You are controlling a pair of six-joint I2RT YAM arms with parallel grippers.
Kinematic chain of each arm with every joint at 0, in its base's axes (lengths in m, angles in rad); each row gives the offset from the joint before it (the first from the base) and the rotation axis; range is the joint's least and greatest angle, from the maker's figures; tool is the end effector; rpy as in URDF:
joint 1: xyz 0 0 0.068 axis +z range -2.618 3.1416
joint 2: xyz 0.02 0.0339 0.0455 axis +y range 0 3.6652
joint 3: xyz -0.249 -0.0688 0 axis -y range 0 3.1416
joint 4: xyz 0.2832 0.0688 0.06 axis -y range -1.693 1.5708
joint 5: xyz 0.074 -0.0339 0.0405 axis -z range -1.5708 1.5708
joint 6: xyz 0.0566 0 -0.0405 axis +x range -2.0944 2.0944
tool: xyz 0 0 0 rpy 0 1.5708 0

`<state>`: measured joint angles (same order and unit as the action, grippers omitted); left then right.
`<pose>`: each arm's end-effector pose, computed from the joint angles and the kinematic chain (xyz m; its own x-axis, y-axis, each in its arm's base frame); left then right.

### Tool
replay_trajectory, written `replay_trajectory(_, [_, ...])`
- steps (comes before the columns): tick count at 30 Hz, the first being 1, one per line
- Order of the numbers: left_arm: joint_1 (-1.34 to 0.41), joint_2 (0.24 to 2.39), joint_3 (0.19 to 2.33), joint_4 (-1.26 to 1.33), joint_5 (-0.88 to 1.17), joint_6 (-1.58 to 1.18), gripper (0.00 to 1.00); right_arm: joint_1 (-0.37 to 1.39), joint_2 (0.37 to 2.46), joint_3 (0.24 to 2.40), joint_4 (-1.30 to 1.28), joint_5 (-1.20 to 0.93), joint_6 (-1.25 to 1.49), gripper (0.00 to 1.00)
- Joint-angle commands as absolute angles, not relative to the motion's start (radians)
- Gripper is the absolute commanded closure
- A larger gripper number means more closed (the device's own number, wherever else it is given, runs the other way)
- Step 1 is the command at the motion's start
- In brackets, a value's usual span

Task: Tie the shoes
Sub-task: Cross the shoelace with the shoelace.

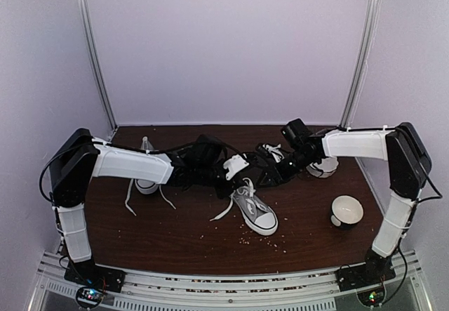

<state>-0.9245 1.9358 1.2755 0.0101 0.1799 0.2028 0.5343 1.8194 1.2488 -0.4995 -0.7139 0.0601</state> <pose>0.2765 -0.3834 0.1413 -0.1816 0.5698 -0.8015 0.9268 0.3717 0.0542 0.3323 0.2397 0.1499 -0.7930 -0.4165 -0.4447 -0.6089 0.5164 0.6022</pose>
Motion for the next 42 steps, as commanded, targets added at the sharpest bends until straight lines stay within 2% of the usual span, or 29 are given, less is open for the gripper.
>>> replay_trajectory(1, [-0.910,1.924,1.274,0.078,0.182,0.165,1.00,0.530,1.617,1.044,-0.230,-0.538,0.269,0.59])
replay_trajectory(7, [-0.910,1.920,1.266,0.089,0.199,0.164,1.00,0.714,1.410,0.707,0.154,-0.287,0.399,0.59])
replay_trajectory(10, [-0.910,1.922,1.269,0.088,0.199,0.164,1.00,0.815,1.398,0.621,0.333,-0.201,0.380,0.61])
replay_trajectory(14, [-0.910,1.925,1.274,0.086,0.200,0.161,1.00,0.827,1.465,0.585,0.514,-0.185,0.409,0.70])
replay_trajectory(22, [-0.910,1.927,1.282,0.073,0.194,0.164,1.00,0.830,1.572,0.636,0.534,-0.198,0.415,0.74])
replay_trajectory(42, [-0.910,1.931,1.287,0.060,0.183,0.173,1.00,0.831,1.641,0.700,0.460,-0.186,0.428,0.78])
